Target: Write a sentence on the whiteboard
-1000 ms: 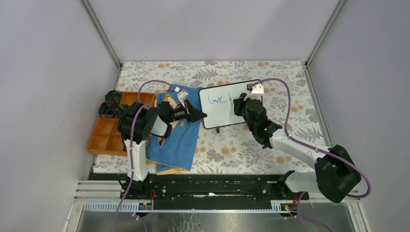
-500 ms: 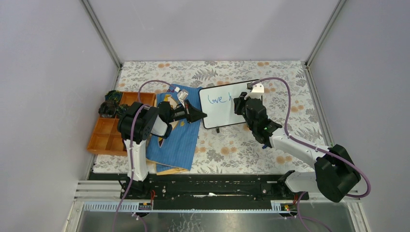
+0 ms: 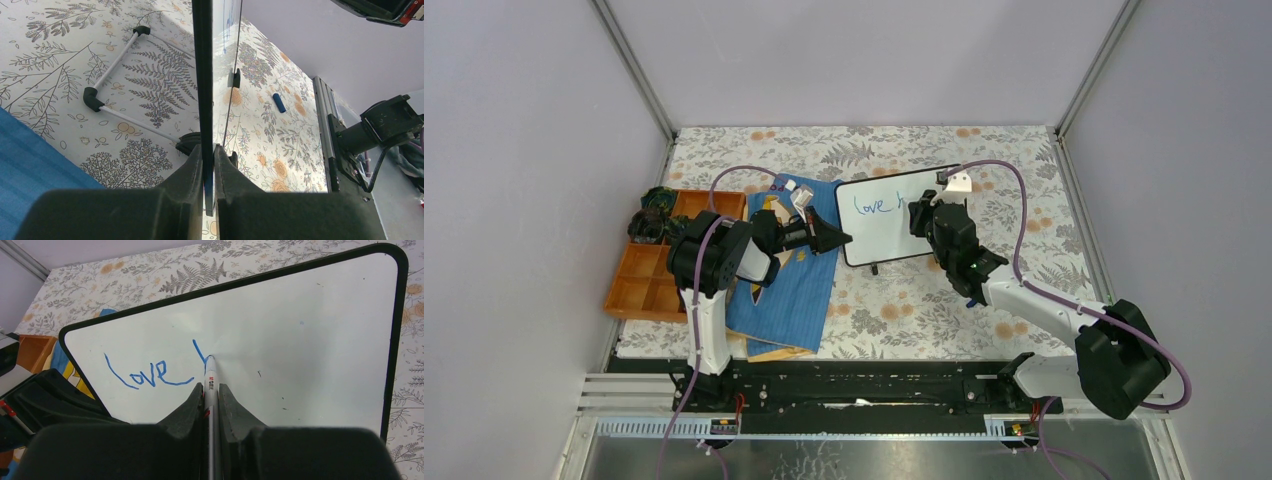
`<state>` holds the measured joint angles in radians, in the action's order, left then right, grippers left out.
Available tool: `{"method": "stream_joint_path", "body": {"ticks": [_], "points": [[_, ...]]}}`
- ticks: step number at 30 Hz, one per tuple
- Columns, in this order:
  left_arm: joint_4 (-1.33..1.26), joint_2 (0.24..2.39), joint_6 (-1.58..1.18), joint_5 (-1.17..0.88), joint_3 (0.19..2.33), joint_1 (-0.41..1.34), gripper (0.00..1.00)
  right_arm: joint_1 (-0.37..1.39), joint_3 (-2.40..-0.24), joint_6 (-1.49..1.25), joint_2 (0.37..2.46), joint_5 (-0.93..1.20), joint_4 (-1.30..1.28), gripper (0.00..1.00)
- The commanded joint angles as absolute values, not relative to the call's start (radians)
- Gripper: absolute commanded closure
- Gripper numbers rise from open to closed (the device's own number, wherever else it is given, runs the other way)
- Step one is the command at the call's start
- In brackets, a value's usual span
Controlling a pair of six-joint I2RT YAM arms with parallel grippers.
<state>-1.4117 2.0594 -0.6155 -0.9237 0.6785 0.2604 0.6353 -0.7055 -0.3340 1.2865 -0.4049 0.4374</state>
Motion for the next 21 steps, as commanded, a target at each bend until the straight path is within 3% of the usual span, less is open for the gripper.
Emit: {"method": "stream_joint_path", "body": {"ticks": [1, 21], "points": [[-1.315, 2.1, -0.542, -0.885, 0.648, 0.244, 1.0, 0.622, -0.707, -0.322, 1.261, -0.453, 0.438, 1.0], [-1.31, 2.1, -0.542, -0.884, 0.649, 0.244, 1.0, 0.621, -0.67, -0.341, 1.256, -0.411, 0.404, 1.0]]}}
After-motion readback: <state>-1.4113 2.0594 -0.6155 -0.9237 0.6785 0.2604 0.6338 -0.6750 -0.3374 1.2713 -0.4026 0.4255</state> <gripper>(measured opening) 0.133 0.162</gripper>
